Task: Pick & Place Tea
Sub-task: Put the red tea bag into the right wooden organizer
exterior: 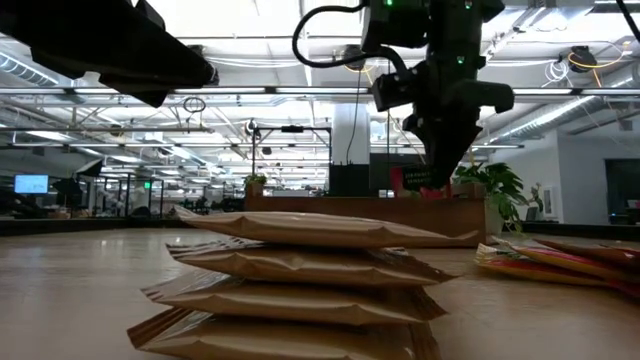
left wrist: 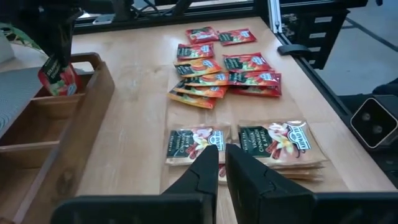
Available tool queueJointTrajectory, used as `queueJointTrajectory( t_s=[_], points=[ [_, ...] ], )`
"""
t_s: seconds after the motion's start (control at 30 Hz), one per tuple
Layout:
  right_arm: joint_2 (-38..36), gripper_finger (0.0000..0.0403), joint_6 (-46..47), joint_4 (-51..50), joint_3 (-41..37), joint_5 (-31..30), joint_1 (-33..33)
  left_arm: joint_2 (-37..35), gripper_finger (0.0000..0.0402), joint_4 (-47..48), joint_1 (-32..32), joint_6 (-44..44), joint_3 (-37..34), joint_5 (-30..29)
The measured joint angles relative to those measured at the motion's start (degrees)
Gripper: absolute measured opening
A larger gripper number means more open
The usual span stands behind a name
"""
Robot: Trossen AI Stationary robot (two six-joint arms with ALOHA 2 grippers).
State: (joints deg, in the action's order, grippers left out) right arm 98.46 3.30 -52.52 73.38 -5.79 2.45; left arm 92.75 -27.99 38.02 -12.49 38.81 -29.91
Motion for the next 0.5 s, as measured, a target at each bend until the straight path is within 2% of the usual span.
queueJointTrajectory(
  t_s=[0.33, 0.5],
  points=[
    [-0.2, 0.0021, -2.1, -0.4, -0.6, -0.1, -0.2, 0.0, 0.0037, 1.0, 0.0, -1.1, 0.0, -0.1],
    [-0.2, 0.0047, -1.1, -0.3, -0.6, -3.3, -0.2, 0.0, 0.0037, 1.0, -0.1, -1.2, 0.0, -0.1]
  ],
)
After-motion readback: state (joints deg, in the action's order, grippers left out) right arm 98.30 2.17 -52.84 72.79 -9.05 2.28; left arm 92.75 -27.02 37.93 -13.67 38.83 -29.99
